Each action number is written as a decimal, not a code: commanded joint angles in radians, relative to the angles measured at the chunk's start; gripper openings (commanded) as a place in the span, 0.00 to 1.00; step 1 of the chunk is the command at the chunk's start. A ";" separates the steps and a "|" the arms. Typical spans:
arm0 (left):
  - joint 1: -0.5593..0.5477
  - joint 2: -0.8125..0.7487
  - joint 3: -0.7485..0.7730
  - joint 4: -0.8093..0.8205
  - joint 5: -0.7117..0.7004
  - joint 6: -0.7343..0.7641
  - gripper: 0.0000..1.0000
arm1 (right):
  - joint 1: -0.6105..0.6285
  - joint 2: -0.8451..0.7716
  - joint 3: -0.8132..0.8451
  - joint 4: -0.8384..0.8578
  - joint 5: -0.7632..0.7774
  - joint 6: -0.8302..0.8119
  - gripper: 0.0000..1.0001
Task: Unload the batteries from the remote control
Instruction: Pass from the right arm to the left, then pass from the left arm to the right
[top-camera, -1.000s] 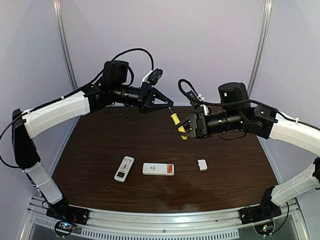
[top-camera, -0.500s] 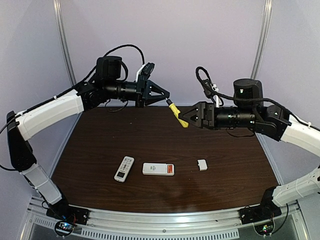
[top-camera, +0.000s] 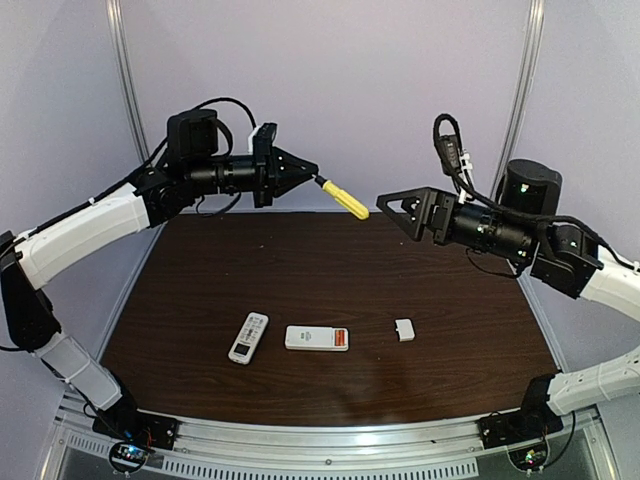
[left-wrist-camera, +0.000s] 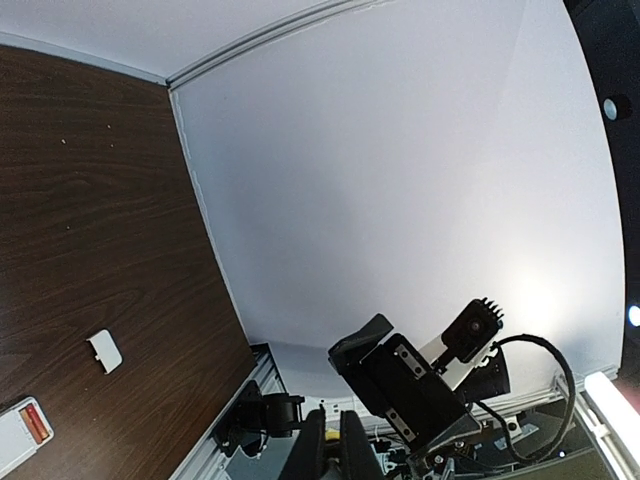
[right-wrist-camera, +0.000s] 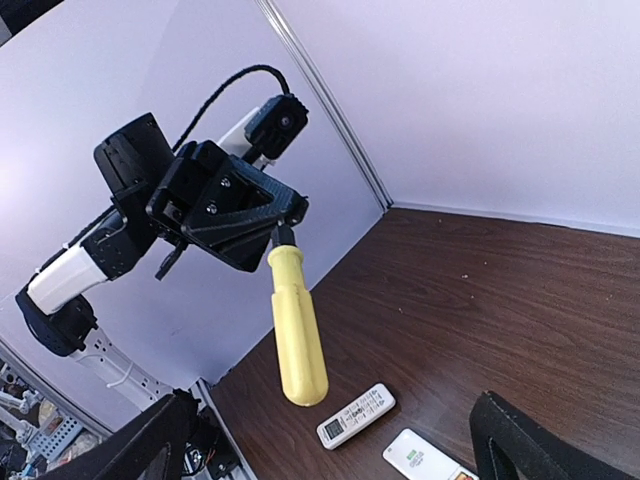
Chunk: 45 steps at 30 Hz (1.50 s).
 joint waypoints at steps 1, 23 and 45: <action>0.005 -0.005 -0.036 0.173 -0.037 -0.145 0.00 | 0.030 -0.008 -0.018 0.101 0.065 -0.078 1.00; 0.005 0.017 0.027 0.224 -0.065 -0.269 0.00 | 0.082 0.144 0.083 0.234 0.221 -0.273 0.98; 0.005 0.000 0.022 0.280 -0.052 -0.334 0.00 | 0.082 0.291 0.202 0.305 0.222 -0.421 0.71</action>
